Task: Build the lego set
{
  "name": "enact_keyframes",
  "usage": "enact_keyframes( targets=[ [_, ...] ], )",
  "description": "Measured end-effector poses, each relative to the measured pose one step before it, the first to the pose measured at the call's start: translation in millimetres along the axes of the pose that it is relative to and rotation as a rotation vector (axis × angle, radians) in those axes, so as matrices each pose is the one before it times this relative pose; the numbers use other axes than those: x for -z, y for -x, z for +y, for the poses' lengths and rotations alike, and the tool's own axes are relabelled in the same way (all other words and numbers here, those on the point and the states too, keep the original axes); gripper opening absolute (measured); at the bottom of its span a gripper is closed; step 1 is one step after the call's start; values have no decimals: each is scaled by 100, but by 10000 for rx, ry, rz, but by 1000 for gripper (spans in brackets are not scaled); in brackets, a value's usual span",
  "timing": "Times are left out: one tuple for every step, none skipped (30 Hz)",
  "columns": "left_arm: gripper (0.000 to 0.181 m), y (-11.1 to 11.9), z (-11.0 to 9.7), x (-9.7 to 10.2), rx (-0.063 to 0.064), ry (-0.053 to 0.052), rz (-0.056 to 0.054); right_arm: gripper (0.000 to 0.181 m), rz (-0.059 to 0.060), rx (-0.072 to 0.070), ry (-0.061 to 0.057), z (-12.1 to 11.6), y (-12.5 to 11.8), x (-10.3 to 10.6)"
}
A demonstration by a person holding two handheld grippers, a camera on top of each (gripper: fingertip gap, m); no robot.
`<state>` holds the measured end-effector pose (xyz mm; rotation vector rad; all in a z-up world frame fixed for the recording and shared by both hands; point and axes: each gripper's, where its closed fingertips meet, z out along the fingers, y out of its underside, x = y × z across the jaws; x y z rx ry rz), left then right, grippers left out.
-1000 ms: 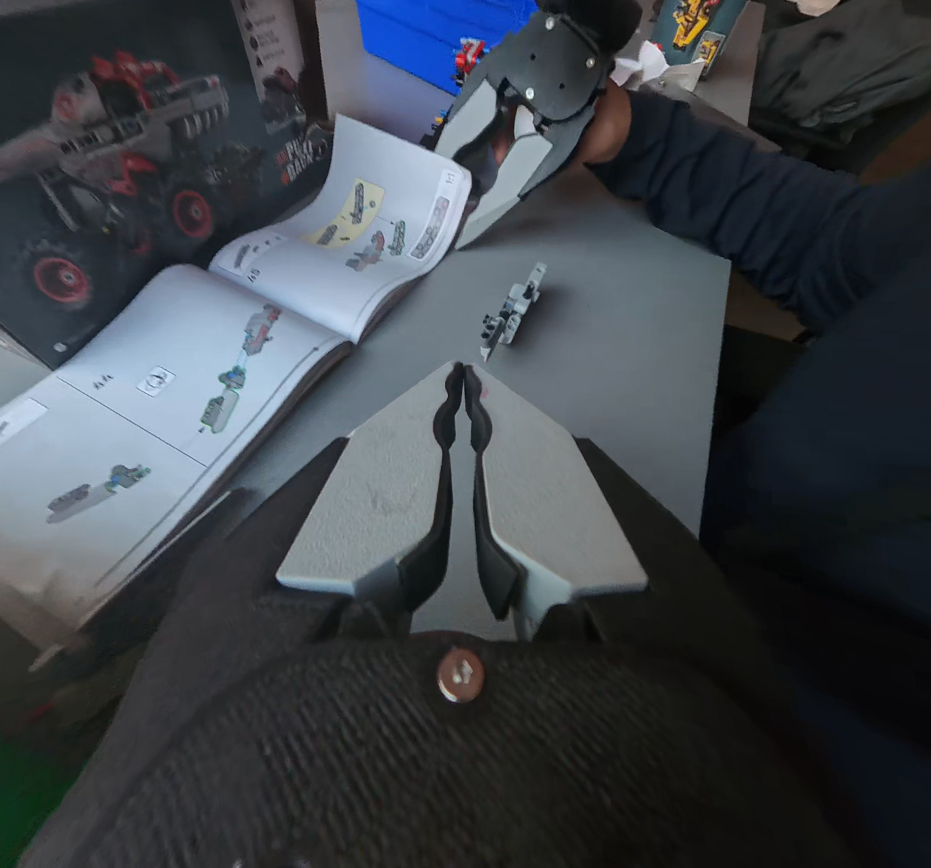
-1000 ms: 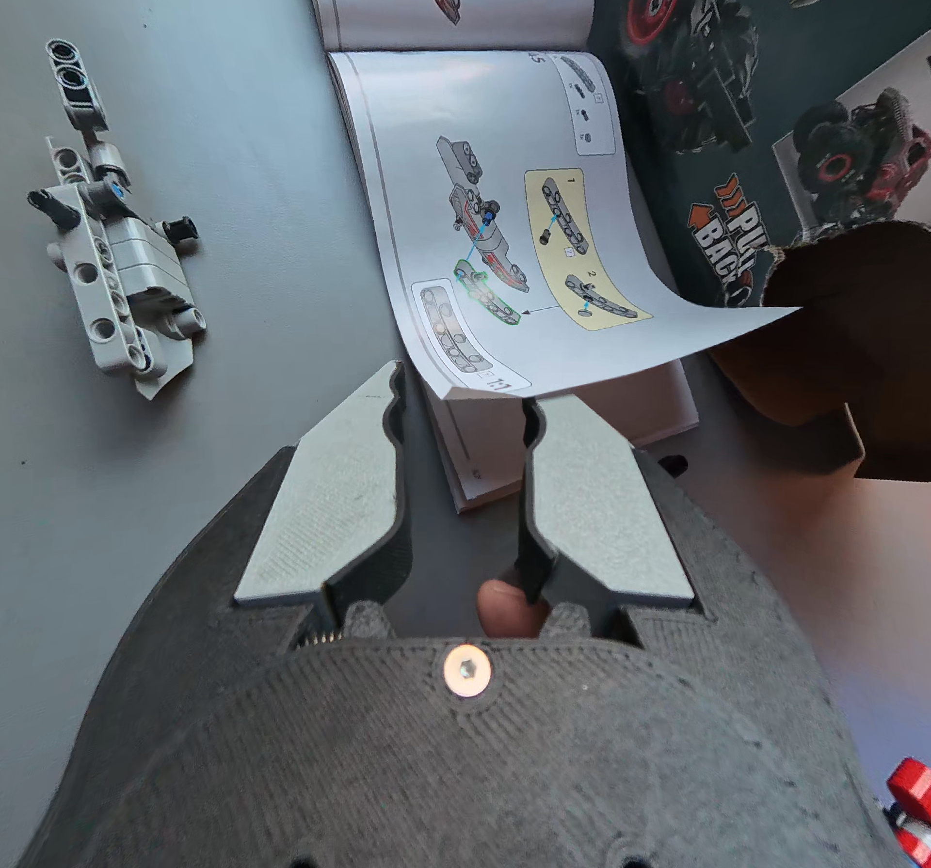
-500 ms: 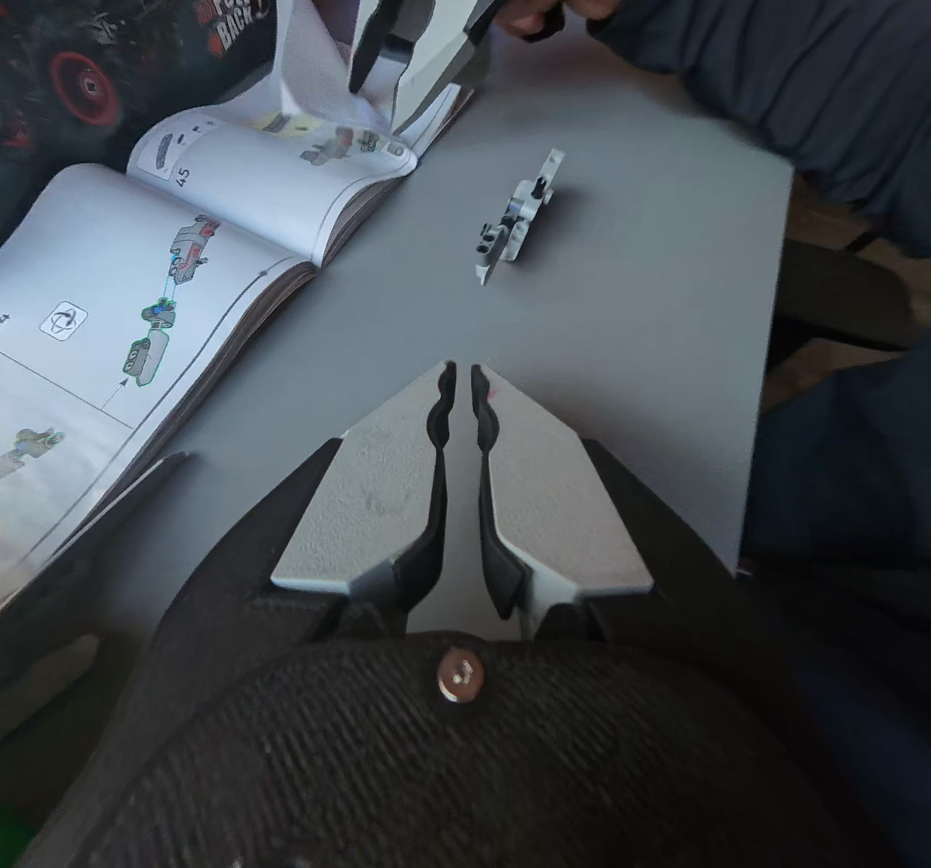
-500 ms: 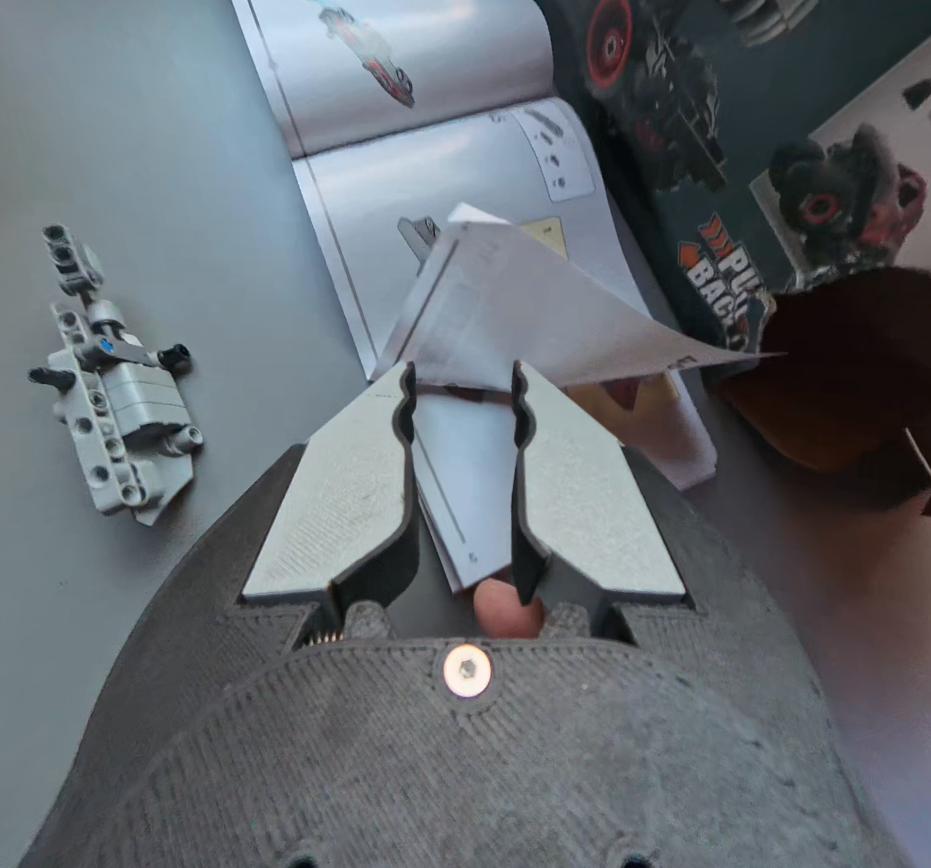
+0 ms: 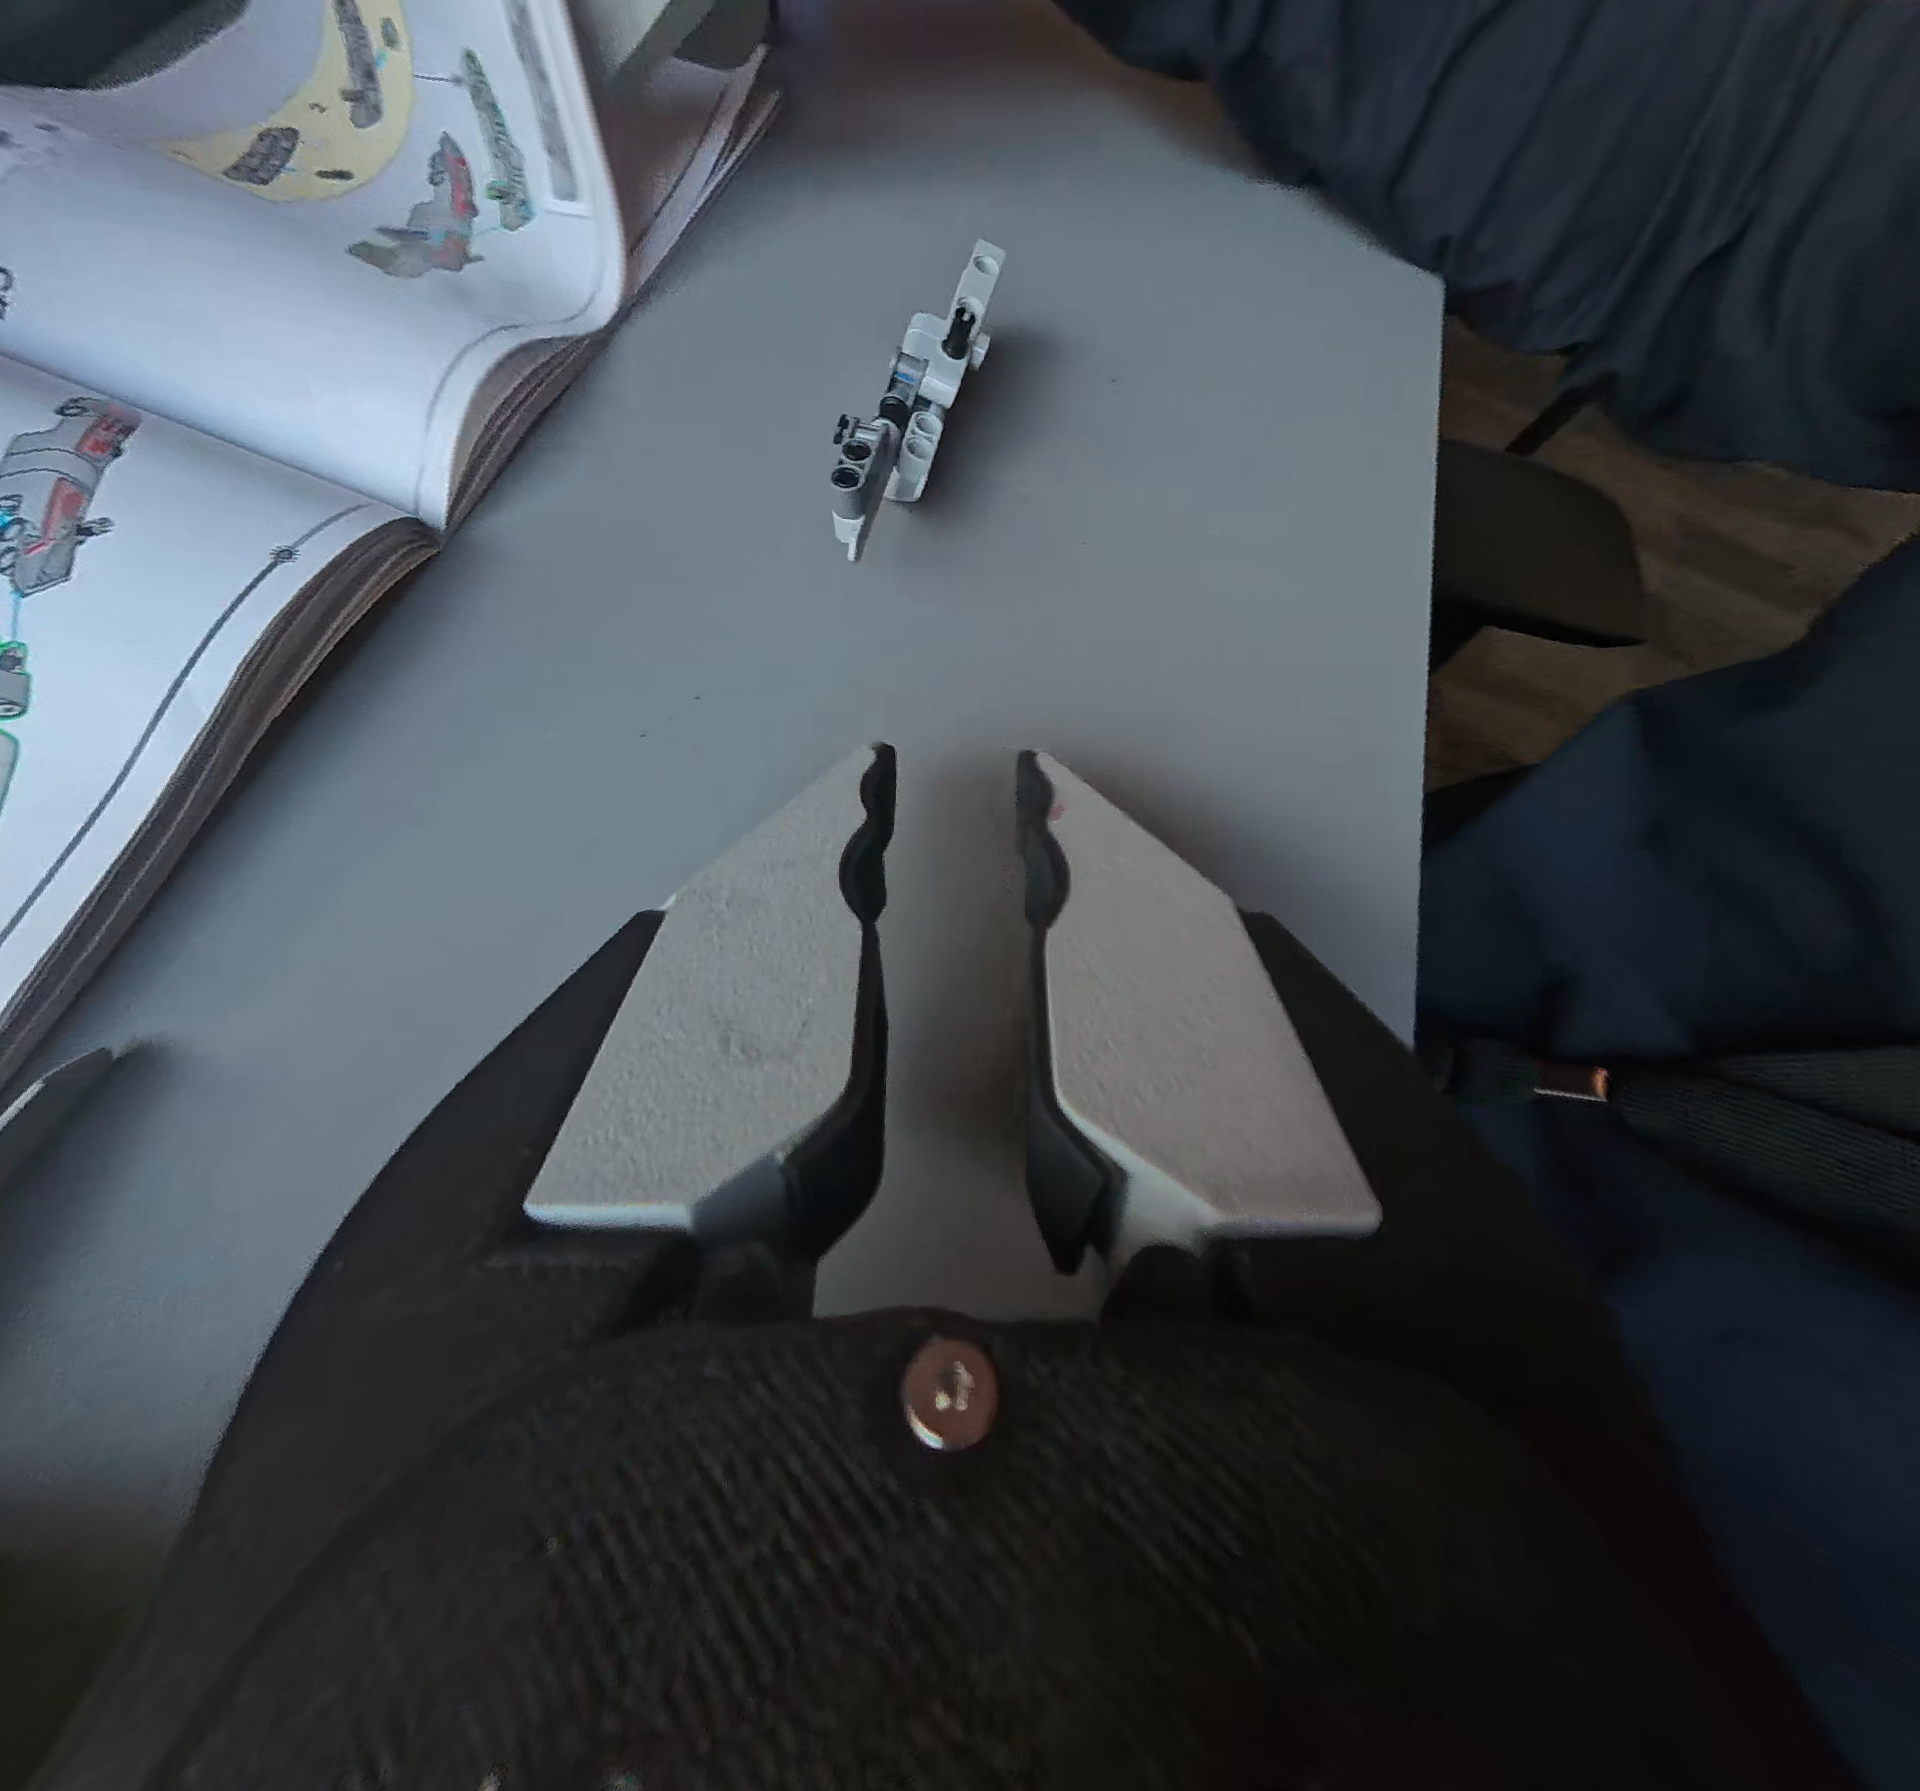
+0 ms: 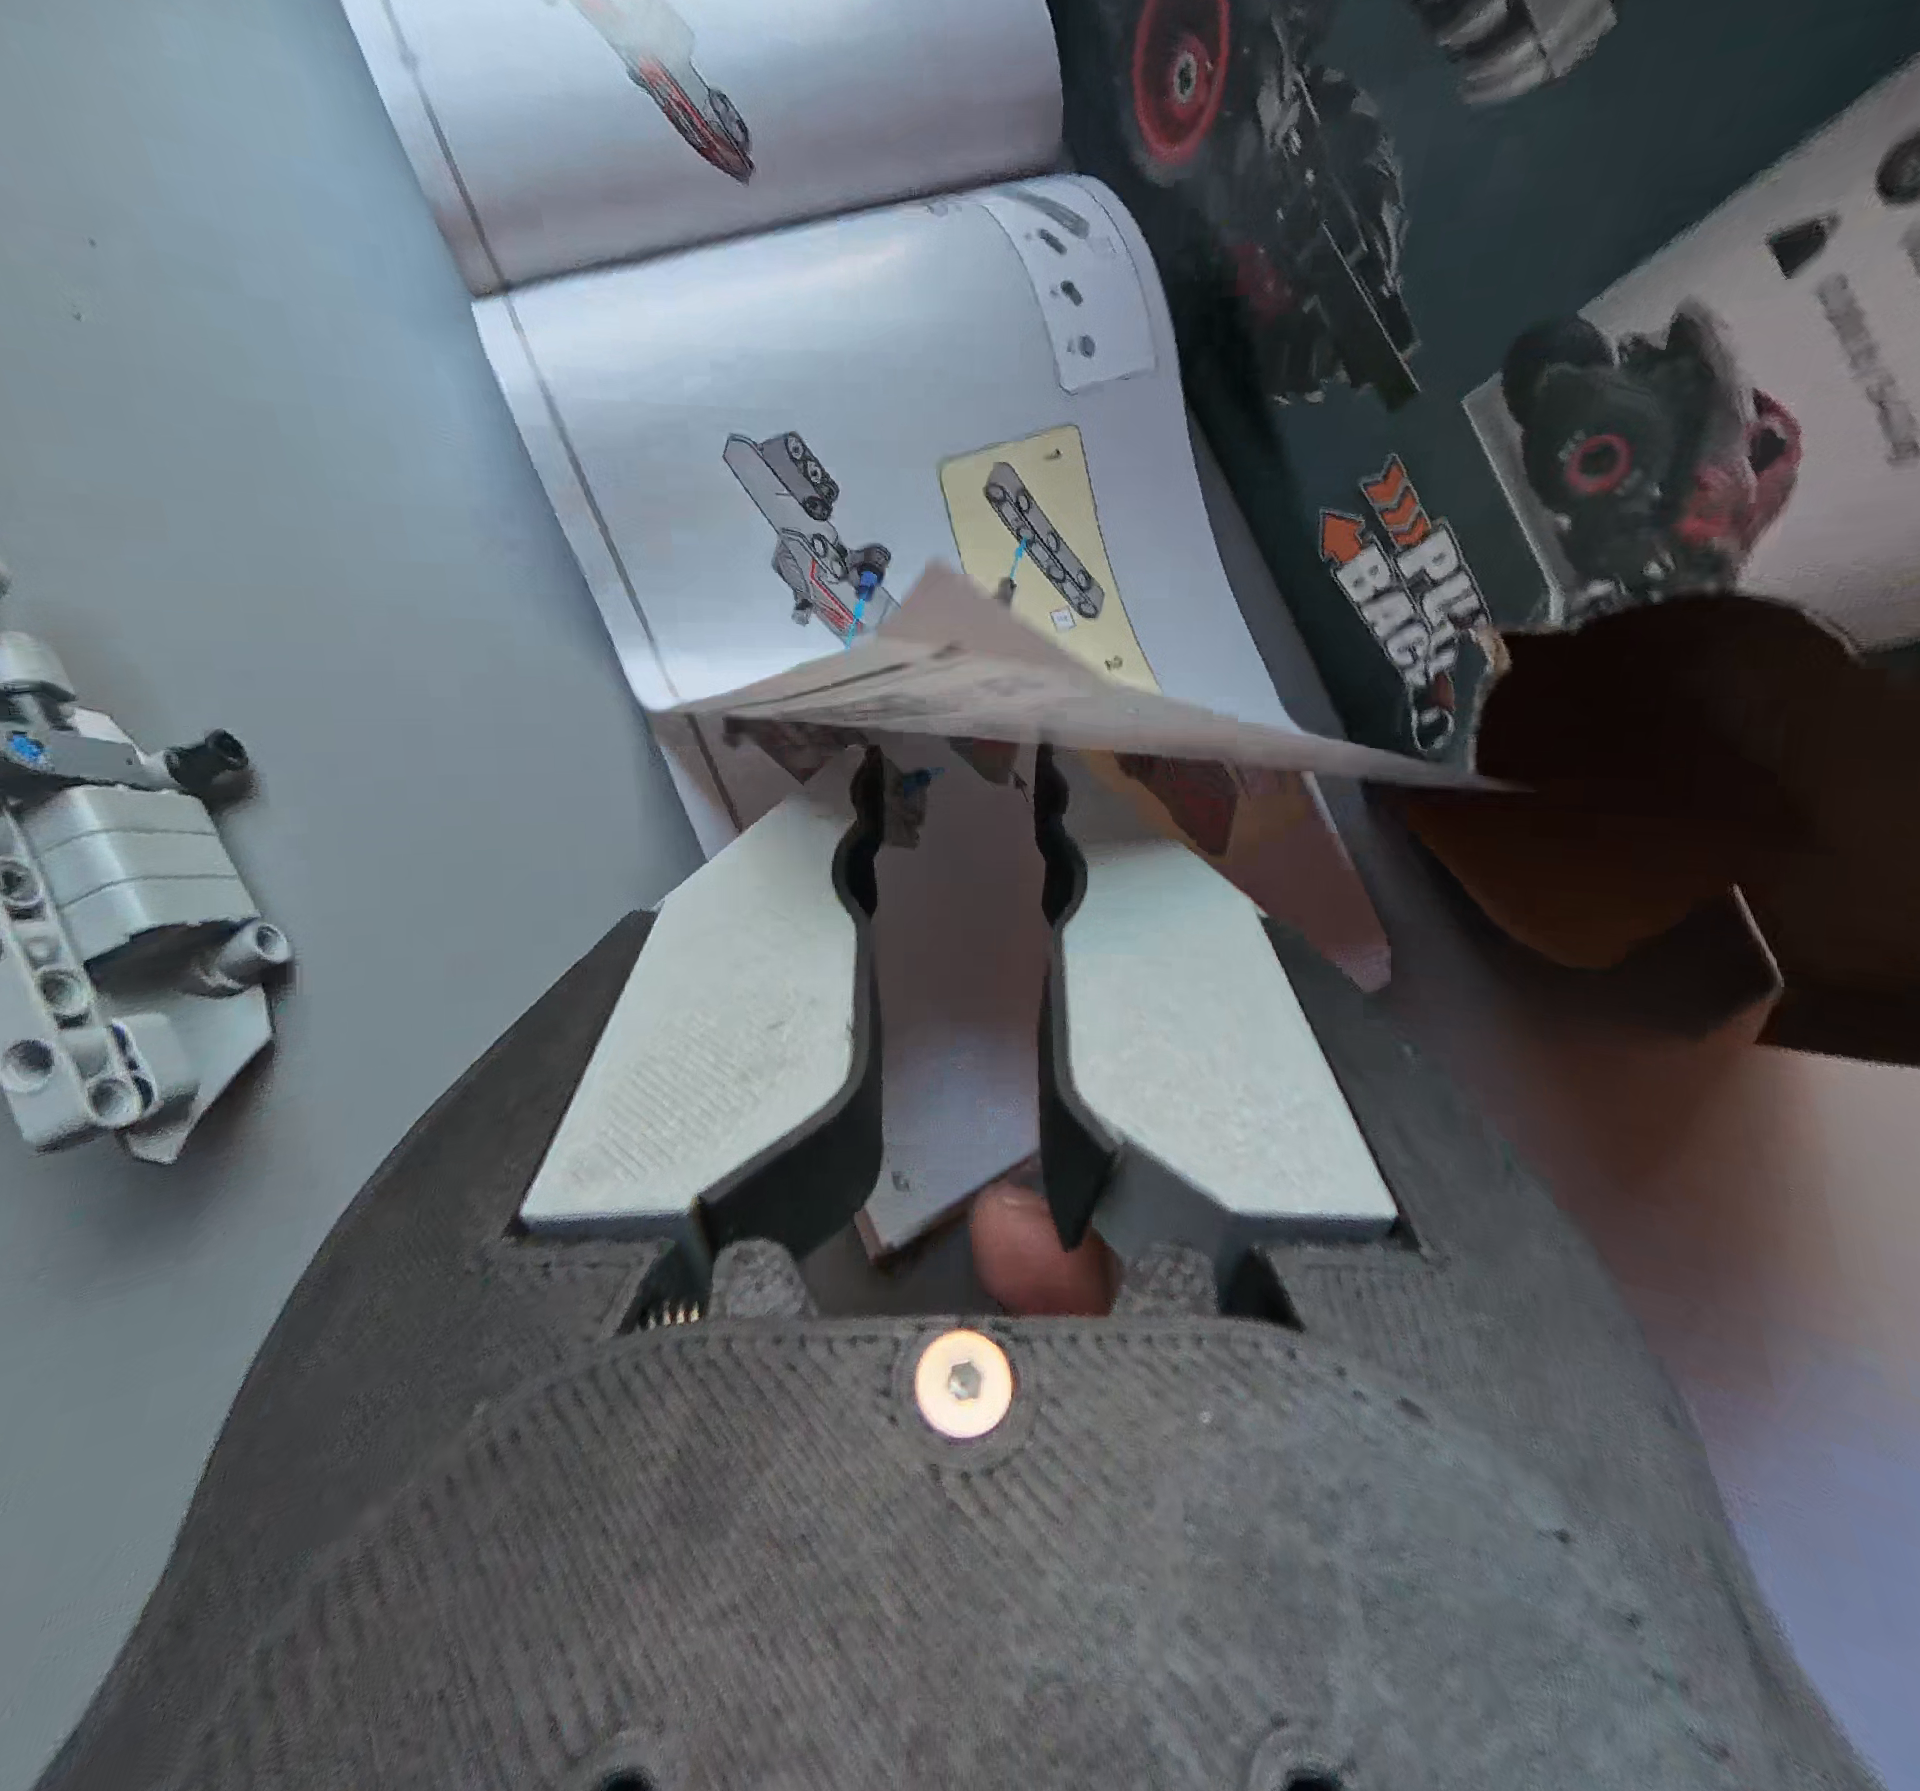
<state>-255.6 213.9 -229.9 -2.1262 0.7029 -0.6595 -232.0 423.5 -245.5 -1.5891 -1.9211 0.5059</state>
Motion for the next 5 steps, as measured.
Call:
enact_keyframes(
  targets=[
    [23,-180,-8,16,-30,-16,123,24,-231,87,-230,-587,482,-119],
    [23,-185,18,11,-59,-3,97,23,-366,39,-275,-632,680,7],
    [23,-205,68,-23,-84,39,97,23,-233,20,-227,-452,455,101],
    [23,-116,158,-71,-50,100,36,20,8,34,11,58,40,133],
    [24,-10,228,-101,-3,158,-10,18,165,53,291,665,-247,144]
  ],
)
